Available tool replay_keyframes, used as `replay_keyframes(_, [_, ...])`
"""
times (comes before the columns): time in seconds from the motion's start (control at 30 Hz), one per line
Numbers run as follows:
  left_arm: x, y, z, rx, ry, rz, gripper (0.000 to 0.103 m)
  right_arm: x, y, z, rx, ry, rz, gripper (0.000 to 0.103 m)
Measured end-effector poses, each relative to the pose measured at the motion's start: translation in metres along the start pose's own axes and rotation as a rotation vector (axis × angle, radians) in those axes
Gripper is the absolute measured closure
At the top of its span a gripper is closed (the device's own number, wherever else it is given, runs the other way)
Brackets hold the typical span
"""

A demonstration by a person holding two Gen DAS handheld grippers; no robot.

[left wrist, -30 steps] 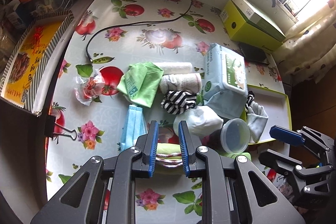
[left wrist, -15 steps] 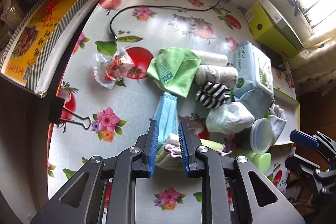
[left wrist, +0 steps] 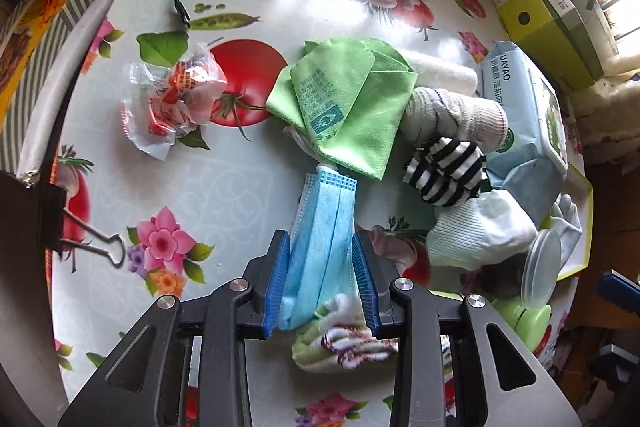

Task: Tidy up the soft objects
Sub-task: 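Grasp the green cloth with red-white trim with the right tool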

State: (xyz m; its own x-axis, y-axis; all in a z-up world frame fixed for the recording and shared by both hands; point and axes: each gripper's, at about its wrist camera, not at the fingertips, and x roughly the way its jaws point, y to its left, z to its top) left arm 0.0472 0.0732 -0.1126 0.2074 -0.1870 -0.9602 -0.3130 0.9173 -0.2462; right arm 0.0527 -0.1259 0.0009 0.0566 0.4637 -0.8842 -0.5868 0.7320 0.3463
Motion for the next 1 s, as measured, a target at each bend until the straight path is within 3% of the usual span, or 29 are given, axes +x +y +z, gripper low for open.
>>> replay_keyframes(0.07, [0.005,0.003,0.0,0.001,0.006,0.024,0.07,0.002,0.001,0.001,-0.002,0.008,0.001,0.047])
replay_keyframes(0.13, [0.004,0.007,0.0,-0.006,-0.006,0.034,0.084,0.006,0.002,0.002,-0.007,0.018,0.003,0.047])
replay_keyframes(0.23, [-0.002,0.016,-0.003,-0.017,-0.024,0.037,0.09,0.013,0.007,0.005,-0.028,0.035,0.011,0.047])
replay_keyframes(0.63, [-0.027,0.06,-0.024,-0.105,-0.046,0.015,0.091,0.084,0.057,0.016,-0.32,0.184,0.028,0.046])
replay_keyframes(0.83, [-0.032,0.071,-0.037,-0.135,-0.046,-0.004,0.091,0.131,0.082,0.007,-0.524,0.287,-0.009,0.044])
replay_keyframes(1.0, [-0.033,0.075,-0.045,-0.147,-0.041,-0.022,0.091,0.152,0.083,0.001,-0.581,0.318,-0.076,0.044])
